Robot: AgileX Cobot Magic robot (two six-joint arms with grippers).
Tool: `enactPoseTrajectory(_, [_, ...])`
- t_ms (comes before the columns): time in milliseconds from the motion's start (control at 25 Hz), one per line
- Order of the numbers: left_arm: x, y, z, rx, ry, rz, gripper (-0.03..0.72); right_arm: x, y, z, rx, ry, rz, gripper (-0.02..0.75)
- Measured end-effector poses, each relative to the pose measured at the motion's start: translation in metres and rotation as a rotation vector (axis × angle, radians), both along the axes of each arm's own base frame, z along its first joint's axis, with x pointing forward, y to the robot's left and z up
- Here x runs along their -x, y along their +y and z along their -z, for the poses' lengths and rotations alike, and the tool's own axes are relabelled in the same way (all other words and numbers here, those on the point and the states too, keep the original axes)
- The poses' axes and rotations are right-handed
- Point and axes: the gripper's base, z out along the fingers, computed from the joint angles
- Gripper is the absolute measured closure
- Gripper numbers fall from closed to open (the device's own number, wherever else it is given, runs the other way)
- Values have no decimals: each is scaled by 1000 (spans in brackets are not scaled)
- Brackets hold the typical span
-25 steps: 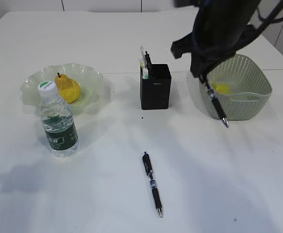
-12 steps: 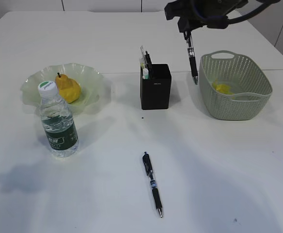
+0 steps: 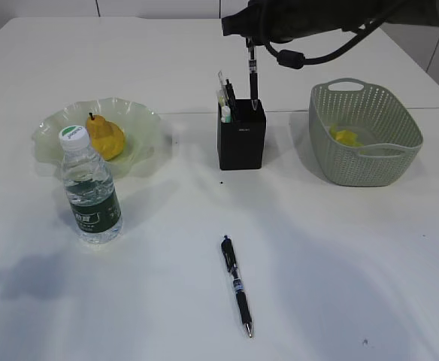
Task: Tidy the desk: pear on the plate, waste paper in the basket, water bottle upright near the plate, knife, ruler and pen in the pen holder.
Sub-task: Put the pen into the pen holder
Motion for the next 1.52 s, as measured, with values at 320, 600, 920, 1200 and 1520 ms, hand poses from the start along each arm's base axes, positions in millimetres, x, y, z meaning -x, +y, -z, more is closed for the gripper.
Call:
enactPoseTrajectory(320, [0,0,0,0,0,0,222,-21,9,28,-25,-120,-24,605])
enactPoseTrajectory(600, [0,0,0,0,0,0,222,-33,4,53,-26,-145,-18,605])
enactPoseTrajectory(920, [0,0,0,-1,0,1,222,-43,-10,72,-16,-123,10,605])
enactPoseTrajectory(1200, [0,0,0,-1,-2,0,222,-45,-9,88,0,-82,10,605])
enactPoseTrajectory(1520, [0,0,0,-1,-3,0,222,-43,-11,93,22,-24,16,515])
